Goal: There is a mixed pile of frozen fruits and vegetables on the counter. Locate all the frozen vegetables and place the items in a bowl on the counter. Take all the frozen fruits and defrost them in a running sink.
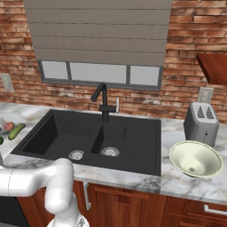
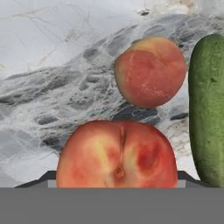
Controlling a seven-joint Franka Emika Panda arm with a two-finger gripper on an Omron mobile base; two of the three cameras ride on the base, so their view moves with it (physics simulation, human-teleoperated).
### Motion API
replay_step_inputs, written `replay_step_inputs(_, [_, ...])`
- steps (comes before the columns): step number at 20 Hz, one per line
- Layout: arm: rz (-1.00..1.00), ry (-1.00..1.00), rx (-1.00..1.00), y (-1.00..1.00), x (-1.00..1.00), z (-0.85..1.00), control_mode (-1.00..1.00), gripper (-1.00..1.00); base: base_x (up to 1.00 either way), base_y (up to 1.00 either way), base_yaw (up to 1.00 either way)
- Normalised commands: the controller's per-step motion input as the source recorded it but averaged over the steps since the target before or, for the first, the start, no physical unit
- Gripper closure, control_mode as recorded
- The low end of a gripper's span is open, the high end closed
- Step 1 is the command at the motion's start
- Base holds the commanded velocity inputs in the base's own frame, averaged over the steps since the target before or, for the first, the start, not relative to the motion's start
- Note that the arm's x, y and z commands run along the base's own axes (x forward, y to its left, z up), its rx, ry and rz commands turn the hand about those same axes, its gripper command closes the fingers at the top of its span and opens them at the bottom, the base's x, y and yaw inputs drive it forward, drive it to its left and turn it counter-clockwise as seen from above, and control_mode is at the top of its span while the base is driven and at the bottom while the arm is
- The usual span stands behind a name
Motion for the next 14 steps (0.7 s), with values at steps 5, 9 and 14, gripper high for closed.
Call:
replay_step_inputs(5, [0.00, -0.05, 0.01, -0.38, -0.06, 0.33, -1.00, 1.00, 0.00, 0.00, 0.00])
replay_step_inputs(9, [0.00, -0.07, 0.06, -0.65, -0.02, 0.31, -1.00, 1.00, 0.00, 0.00, 0.00])
replay_step_inputs(14, [0.01, -0.10, 0.07, -0.64, 0.00, 0.28, -1.00, 1.00, 0.00, 0.00, 0.00])
